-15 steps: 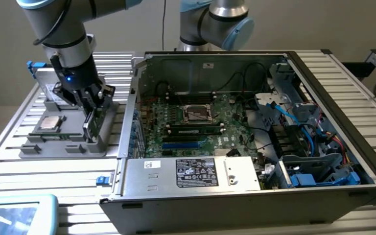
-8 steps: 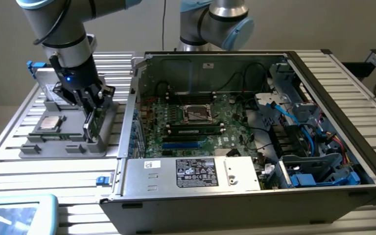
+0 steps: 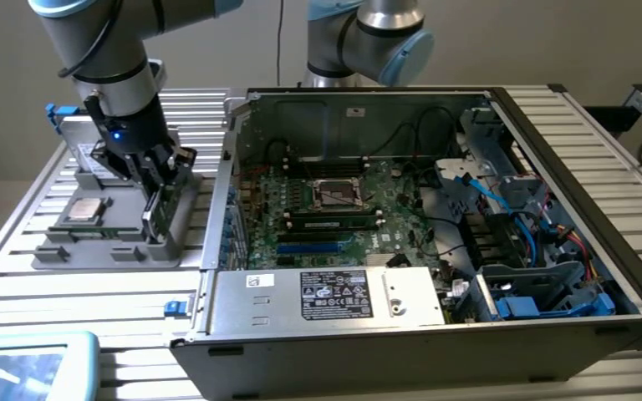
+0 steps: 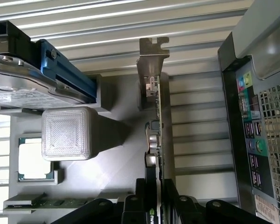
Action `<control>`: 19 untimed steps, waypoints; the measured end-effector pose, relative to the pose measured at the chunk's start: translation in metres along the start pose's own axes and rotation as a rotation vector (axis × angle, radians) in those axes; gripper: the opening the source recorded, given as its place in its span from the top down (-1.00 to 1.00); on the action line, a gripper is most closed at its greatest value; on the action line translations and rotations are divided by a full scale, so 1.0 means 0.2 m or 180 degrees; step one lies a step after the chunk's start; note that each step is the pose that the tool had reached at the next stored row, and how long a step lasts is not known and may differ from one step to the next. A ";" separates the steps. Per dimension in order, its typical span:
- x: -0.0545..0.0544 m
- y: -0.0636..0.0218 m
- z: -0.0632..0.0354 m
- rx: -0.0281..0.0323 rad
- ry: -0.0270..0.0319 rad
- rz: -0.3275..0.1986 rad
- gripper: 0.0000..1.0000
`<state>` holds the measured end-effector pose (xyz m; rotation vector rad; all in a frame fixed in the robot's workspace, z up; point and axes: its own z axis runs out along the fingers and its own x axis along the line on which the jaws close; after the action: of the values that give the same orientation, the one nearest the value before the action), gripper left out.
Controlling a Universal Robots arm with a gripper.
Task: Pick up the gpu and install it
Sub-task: 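Pick up the gpu and move the gpu toward the slot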
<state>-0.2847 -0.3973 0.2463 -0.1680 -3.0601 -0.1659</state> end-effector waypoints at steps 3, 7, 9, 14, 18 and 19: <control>0.00 0.000 0.000 -0.0001 0.0000 0.0002 0.44; 0.00 -0.001 0.001 -0.0001 0.0001 0.0002 0.44; 0.00 -0.001 -0.005 -0.0001 0.0002 0.0002 0.47; 0.00 0.002 -0.034 -0.0001 0.0001 0.0002 0.47; 0.00 -0.001 -0.038 -0.0001 0.0001 0.0003 0.47; 0.00 -0.001 -0.038 -0.0002 0.0001 0.0003 0.47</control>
<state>-0.2848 -0.3984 0.2538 -0.1692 -3.0597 -0.1666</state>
